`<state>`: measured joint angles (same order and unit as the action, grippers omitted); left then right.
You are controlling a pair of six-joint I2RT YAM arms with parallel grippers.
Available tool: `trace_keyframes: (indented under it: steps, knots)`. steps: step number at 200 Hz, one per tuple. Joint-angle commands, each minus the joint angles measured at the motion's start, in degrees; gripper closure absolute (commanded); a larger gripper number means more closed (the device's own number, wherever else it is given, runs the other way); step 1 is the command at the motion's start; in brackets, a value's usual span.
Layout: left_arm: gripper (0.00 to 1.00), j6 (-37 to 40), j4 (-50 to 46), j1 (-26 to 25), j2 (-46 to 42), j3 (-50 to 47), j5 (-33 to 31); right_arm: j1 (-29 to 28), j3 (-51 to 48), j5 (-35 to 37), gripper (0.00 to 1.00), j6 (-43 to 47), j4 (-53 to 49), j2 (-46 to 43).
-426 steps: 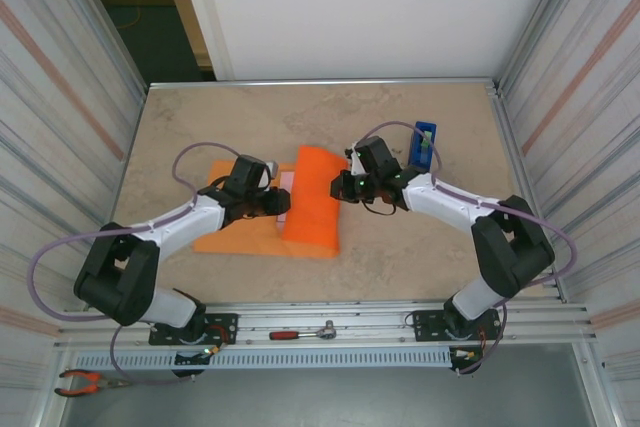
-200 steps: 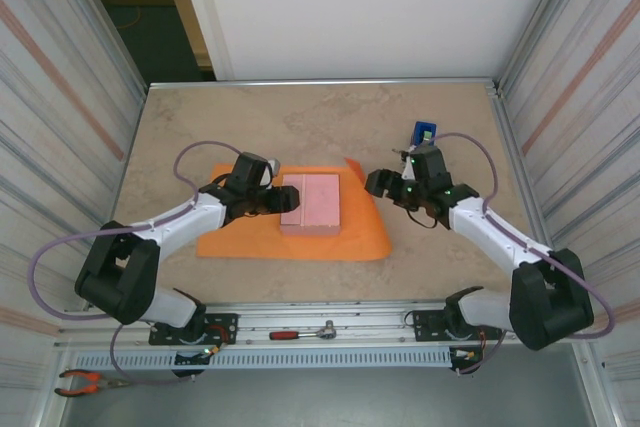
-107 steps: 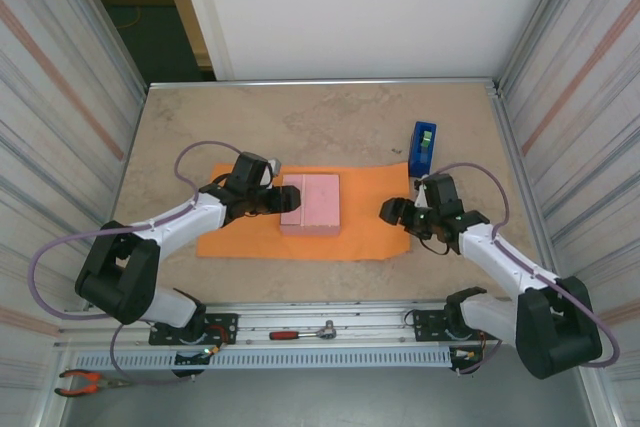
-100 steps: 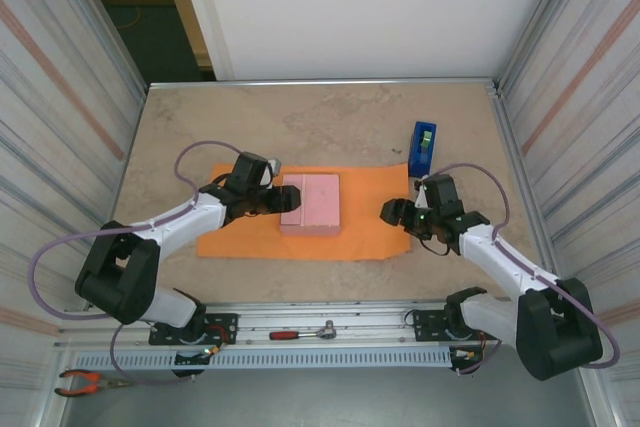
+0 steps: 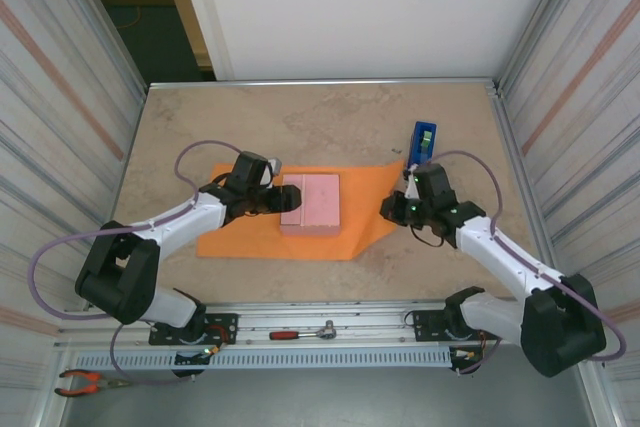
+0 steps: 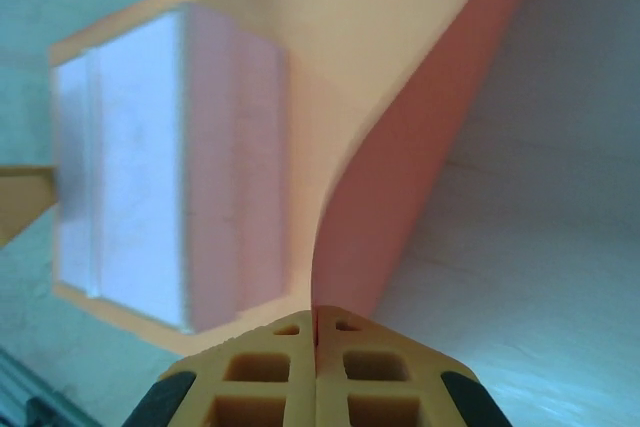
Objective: Wrap the gift box in paper
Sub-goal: First fold the wrapping paper around the gift box.
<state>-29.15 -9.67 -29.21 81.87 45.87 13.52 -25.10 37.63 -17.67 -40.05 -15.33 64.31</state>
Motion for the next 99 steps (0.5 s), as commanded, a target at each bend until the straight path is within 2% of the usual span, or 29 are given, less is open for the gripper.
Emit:
trace_keyframes:
  steps: [1,50,99]
  knots:
    - [0.30,1.0,-1.6,0.5,-0.7,2.8,0.8,-5.6,5.7,1.3,1.00,0.1,0.2,3.6]
    - [0.25,-2.1,-2.2,0.5,-2.6,5.7,1.1,-16.6,13.9,3.2,1.00,0.1,1.9,12.6]
    - [0.21,-5.5,-0.7,-0.1,-2.0,8.8,2.0,-21.1,18.1,3.4,1.00,0.6,2.5,18.0]
